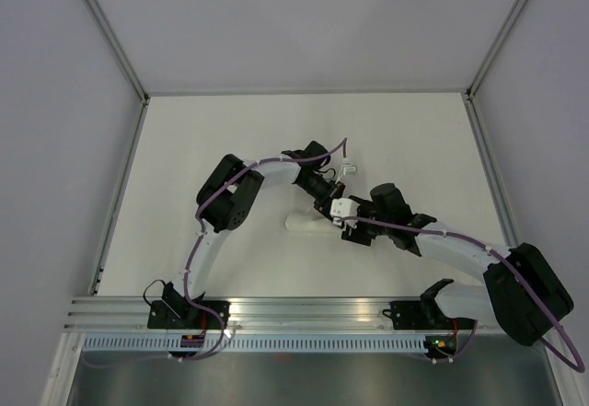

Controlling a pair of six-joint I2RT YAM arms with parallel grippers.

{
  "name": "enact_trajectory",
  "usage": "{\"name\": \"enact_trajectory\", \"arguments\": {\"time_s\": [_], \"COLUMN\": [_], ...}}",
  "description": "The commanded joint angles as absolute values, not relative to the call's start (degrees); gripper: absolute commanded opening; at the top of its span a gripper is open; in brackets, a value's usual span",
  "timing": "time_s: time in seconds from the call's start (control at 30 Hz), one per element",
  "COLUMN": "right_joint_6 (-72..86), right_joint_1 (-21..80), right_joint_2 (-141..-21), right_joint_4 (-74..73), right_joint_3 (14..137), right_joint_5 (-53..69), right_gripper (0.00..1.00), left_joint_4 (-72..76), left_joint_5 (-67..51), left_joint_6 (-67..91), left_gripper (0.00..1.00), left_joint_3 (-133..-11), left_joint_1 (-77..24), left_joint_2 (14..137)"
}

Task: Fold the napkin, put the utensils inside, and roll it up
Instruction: Roll the napkin with the utensil

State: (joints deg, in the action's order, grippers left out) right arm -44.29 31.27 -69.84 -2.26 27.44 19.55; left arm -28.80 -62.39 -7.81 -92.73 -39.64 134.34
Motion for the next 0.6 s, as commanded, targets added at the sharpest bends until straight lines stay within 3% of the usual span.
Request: {"name": "enact_trajectory", "arguments": {"time_s": [0.0,0.1,0.23,0.43,0.57], "right_joint_6": [-45.88,-45.97,-46.32,-47.37,-47.72], "right_joint_1": [34.8,36.3,37.0,37.0,36.74], "right_joint_2": [-71.45,-72.59,-75.05,-77.07,-78.13], "right_joint_4": [5.44,5.97,5.8,2.03,-3.5], "right_joint_3": [25.58,25.14,25.4,26.89,28.82], "right_joint_5": [12.22,11.17,10.28,10.63,12.47], "right_gripper": [0.71,0.67,0.54,0.27,0.2], "left_joint_4": [-32.61,-32.61,-32.61,-28.14,-19.62], "left_joint_5": [-57.48,-57.31,-57.3,-54.06,-50.63], "left_joint_6": [-6.24,-5.98,-5.89,-5.63,-1.34], "left_gripper": [0.1,0.11,0.15,0.37,0.41], "left_joint_3": [-92.46,-92.55,-92.81,-90.19,-86.32], "left_joint_1": [-40.08,-39.99,-40.08,-39.99,-38.24], "left_joint_2": [138.34,138.34,138.08,133.52,125.71]}}
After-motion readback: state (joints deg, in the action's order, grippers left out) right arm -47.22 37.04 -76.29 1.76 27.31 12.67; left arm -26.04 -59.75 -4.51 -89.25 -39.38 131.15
